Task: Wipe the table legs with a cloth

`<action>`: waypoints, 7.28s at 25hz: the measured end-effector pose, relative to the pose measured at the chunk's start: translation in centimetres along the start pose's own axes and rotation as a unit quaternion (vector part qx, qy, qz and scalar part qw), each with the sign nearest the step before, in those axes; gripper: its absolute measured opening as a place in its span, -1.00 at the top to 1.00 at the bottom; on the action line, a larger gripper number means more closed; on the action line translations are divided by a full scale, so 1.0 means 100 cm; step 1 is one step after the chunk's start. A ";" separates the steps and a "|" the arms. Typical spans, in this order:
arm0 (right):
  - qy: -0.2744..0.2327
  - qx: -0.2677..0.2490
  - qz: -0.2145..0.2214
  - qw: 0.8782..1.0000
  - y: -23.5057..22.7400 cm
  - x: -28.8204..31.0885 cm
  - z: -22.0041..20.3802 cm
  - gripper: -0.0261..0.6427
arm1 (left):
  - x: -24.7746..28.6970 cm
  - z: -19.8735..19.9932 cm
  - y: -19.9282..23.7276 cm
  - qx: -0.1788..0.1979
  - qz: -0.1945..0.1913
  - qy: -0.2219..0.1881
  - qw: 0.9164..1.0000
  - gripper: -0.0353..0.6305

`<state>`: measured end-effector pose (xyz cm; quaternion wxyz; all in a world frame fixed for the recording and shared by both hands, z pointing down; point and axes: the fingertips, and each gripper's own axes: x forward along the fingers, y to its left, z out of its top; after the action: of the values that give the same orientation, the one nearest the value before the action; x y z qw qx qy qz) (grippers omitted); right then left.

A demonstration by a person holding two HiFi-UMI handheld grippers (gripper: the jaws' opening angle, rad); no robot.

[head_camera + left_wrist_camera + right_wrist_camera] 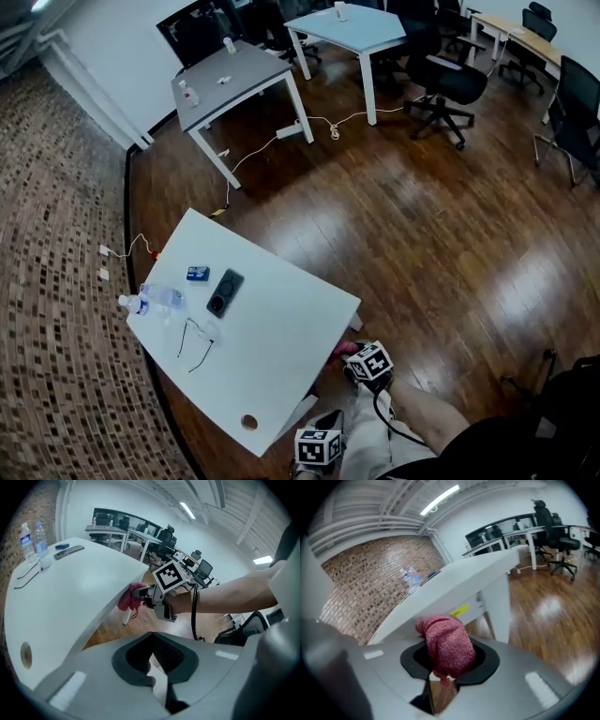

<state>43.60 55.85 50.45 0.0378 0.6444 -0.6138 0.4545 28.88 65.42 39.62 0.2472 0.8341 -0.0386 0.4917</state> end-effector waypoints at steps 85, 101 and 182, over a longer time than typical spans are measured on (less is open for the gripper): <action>-0.038 0.564 0.023 0.825 -0.430 0.379 -0.336 0.65 | 0.517 0.004 0.110 0.113 0.107 0.124 0.980 0.90; 0.082 0.358 0.061 0.928 -0.469 0.433 -0.296 0.66 | 0.570 -0.004 0.113 0.153 0.107 0.152 0.971 0.90; 0.536 0.033 0.295 0.790 -0.010 0.414 0.455 0.66 | 0.133 0.623 0.336 -0.530 0.246 -0.257 0.770 0.90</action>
<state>62.04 -2.84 50.57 0.2038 0.0856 -0.6399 0.7359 75.28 10.33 38.81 0.5013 0.6279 -0.5592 0.2044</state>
